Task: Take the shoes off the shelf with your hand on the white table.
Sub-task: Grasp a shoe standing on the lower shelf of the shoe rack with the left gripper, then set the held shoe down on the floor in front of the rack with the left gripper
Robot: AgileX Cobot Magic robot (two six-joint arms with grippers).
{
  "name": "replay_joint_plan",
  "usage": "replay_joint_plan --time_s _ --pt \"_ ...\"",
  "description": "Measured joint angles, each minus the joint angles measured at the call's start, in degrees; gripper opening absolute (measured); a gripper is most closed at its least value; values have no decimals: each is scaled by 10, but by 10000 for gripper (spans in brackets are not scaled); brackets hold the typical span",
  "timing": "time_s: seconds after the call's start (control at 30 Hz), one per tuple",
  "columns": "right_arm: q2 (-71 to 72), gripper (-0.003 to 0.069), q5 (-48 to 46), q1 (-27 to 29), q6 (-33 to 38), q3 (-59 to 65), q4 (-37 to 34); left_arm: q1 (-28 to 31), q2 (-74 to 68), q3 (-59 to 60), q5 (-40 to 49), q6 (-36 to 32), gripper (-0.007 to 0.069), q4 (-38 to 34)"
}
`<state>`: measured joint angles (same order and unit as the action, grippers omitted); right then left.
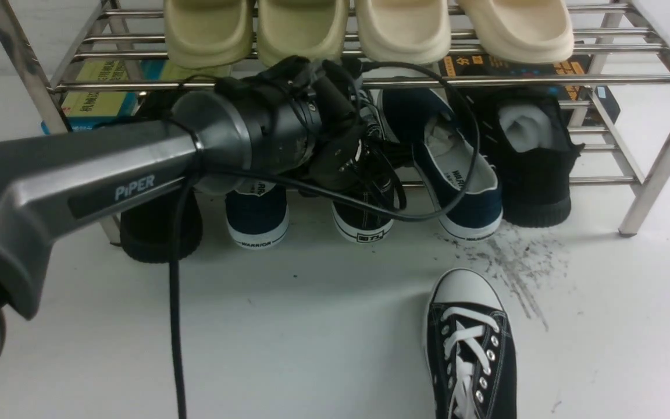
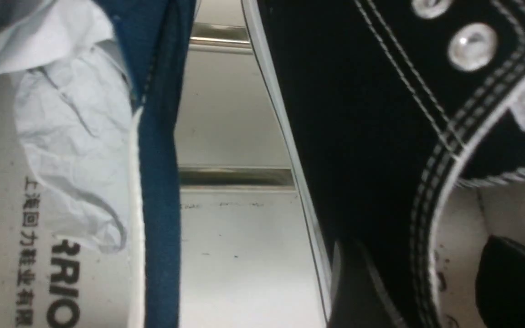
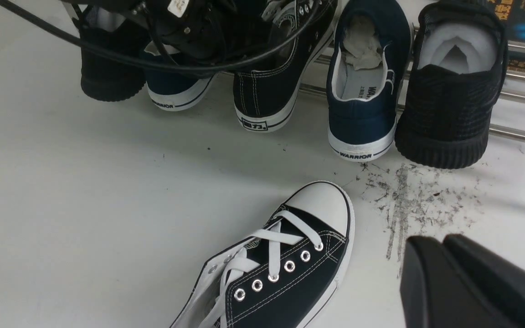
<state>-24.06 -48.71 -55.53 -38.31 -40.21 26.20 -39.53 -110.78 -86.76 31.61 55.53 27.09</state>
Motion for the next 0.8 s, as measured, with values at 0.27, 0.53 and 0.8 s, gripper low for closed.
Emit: replay_joint_plan --time_s 0.27,0.53,0.8 --pt "0 63 0 0 0 0 0 1 13 0 25 1 63 0" --pt "0 71 -15 0 -6 0 0 2 127 1 175 -84 10 -141" --pt "0 79 -14 0 -6 0 -1 -23 199 31 308 -237 10 -291"
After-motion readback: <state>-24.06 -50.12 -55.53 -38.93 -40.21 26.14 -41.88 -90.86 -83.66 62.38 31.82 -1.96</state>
